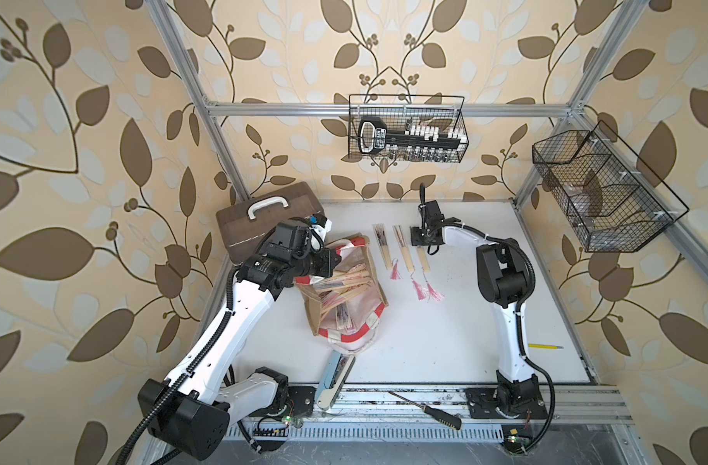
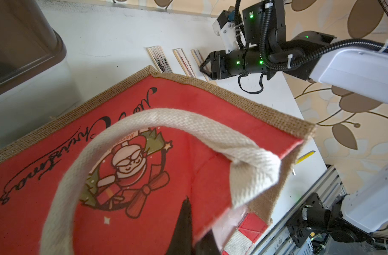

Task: Take out the folding fans from the tote bags
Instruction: Place the folding fan at the center of the board, then pick up the folding fan from the canvas bag.

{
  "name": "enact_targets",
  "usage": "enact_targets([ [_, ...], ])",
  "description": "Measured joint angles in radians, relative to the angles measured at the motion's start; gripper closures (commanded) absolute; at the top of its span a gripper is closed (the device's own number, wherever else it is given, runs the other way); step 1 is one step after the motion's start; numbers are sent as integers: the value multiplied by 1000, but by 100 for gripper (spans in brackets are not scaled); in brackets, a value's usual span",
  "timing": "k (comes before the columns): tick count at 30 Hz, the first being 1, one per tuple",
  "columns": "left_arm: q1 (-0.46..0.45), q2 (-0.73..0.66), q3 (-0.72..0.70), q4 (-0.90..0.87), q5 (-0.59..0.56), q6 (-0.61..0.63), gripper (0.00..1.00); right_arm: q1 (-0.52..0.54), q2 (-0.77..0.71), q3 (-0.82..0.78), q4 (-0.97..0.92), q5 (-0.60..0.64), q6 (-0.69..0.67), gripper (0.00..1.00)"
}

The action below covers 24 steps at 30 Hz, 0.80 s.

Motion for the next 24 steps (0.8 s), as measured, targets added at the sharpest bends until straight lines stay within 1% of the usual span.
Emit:
enact_targets([
  [4, 0, 0, 0, 0, 0, 0, 100, 13, -148, -144, 43, -3, 14, 41],
  [7, 0, 0, 0, 0, 0, 0, 100, 32, -336, -282, 121, -14, 13, 42],
  [10, 0, 0, 0, 0, 0, 0, 100, 82, -563, -454, 241, -32, -2, 42],
  [12, 0, 0, 0, 0, 0, 0, 100, 145, -720, -576, 325, -43, -30, 42],
  [16, 0, 0, 0, 0, 2, 0, 100, 278, -942, -777, 473, -51, -111, 44],
  [18, 0, 0, 0, 0, 2, 0, 100, 342, -1056, -908, 563, -62, -153, 46],
  [21, 0, 0, 0, 0, 2, 0, 100, 425, -1175, -1038, 645, -79, -212, 48],
  [24, 0, 0, 0, 1, 2, 0, 100, 539, -1224, -1070, 681, -74, -281, 48],
])
